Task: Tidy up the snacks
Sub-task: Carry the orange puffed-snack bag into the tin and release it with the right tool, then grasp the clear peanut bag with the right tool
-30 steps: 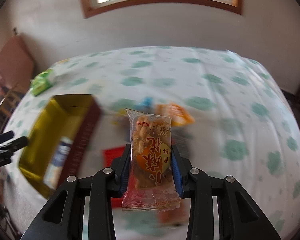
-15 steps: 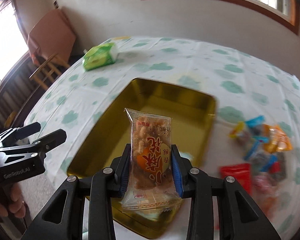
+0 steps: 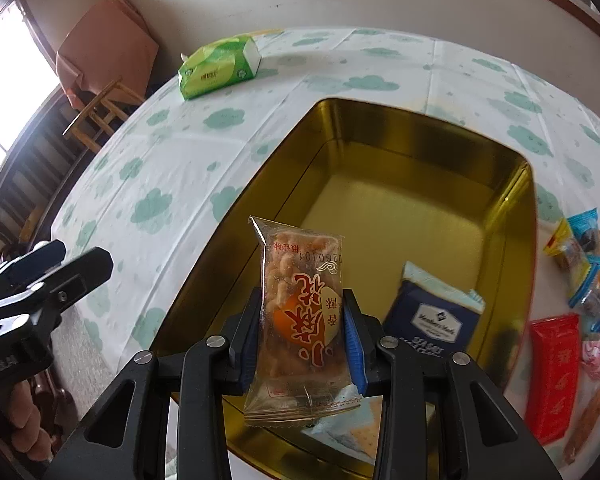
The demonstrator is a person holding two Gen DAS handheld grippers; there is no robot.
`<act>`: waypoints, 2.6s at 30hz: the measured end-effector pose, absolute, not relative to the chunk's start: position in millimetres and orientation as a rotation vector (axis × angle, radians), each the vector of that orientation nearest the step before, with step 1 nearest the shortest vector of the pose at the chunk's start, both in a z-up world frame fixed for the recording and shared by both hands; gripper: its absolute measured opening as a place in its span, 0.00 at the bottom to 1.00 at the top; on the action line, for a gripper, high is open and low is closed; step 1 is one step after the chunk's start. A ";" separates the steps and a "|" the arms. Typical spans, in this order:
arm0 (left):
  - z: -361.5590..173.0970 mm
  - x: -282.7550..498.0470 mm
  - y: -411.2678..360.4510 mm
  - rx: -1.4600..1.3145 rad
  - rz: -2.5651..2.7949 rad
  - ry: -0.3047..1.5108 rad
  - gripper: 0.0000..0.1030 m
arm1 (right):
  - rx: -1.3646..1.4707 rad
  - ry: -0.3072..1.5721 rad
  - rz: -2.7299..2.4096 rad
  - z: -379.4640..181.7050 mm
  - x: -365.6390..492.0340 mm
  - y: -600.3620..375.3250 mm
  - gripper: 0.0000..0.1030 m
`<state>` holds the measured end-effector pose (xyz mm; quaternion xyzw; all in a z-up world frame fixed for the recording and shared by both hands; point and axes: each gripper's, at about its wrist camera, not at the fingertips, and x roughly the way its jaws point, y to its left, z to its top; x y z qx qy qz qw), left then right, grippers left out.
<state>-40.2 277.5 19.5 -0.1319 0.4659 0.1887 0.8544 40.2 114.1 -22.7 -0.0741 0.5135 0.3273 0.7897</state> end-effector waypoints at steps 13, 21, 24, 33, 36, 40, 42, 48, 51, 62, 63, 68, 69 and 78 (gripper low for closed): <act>14.0 -38.7 274.0 -0.289 0.392 0.996 0.85 | -0.178 1.129 0.717 -36.7 38.5 124.0 0.36; 12.0 -40.1 274.1 -0.295 0.397 1.004 0.85 | -0.169 1.130 0.730 -37.6 36.0 123.8 0.37; 12.0 -40.3 274.4 -0.295 0.397 1.005 0.85 | -0.165 1.140 0.752 -38.5 35.1 124.9 0.37; 14.1 -40.9 269.9 -0.291 0.397 1.002 0.85 | -0.159 1.127 0.812 -34.0 26.6 124.8 0.42; 15.9 -39.3 265.2 -0.291 0.390 1.002 0.85 | -0.144 1.111 0.816 -26.7 26.2 117.6 0.42; 19.1 -34.4 251.9 -0.284 0.367 1.001 0.85 | -0.143 1.054 0.796 -11.0 25.5 97.6 0.42; 20.1 -29.9 242.1 -0.274 0.346 1.004 0.85 | -0.146 1.029 0.780 -4.2 25.4 84.3 0.42; 21.8 -16.3 205.7 -0.238 0.273 1.016 0.85 | -0.146 0.969 0.673 13.8 34.1 17.1 0.43; 21.1 -9.9 184.5 -0.222 0.228 1.029 0.85 | -0.129 0.968 0.599 16.1 42.3 -25.0 0.46; 21.2 13.3 109.8 -0.142 0.096 1.063 0.85 | -0.139 1.032 0.424 -17.3 56.4 -152.4 0.56; 20.5 16.2 101.9 -0.136 0.080 1.069 0.85 | -0.134 1.041 0.430 -20.9 57.0 -155.6 0.56; 17.9 28.1 70.6 -0.126 0.021 1.104 0.85 | -0.107 1.056 0.452 -37.7 58.1 -163.3 0.57; 17.6 29.5 66.9 -0.127 0.016 1.106 0.85 | -0.102 1.058 0.458 -39.7 58.2 -163.0 0.57; 6.1 47.0 29.8 -0.113 -0.007 1.142 0.85 | -0.098 1.049 0.499 -53.4 62.6 -160.2 0.41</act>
